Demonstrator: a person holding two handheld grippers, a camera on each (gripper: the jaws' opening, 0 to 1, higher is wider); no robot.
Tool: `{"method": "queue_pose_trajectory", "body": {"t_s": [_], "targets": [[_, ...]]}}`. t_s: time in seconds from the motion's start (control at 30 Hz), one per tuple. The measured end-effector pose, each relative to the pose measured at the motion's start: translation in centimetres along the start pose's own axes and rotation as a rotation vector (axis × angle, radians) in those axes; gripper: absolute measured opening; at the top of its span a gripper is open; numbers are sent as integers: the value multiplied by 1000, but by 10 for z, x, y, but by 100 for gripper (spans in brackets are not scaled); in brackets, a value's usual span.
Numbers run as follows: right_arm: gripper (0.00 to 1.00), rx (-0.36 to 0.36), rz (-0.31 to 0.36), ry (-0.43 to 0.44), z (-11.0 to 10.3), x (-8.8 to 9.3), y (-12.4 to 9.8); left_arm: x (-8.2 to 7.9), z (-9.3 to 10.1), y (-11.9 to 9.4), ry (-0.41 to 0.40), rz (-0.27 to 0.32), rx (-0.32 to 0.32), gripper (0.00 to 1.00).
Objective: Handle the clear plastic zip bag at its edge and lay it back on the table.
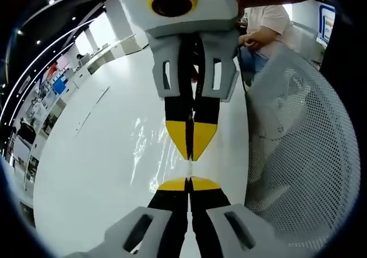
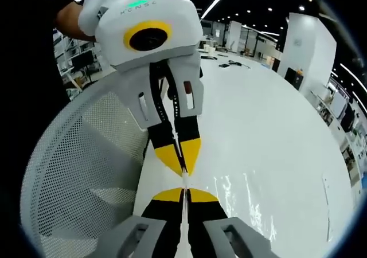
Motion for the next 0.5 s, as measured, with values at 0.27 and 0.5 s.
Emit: {"method": "queue_pose_trajectory", "body": {"t_s": [0.27,0.5], "targets": [[5,3,24,7,-4,-9,6,-5,1,2,7,9,7,0],[0,-2,4,36,-6,-6,5,-4,2,1,20,9,11,0]]}}
Point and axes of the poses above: the point that each gripper's makers call its tool centre point, and the gripper's own axes: y roughly forward along the fingers, z roughly to its right, x roughly out of its underside, the point moved 1 cm from there along -y, roughly backward along the fingers, and after that the axes turned 2 degrees about x, right-handed, at the moved point
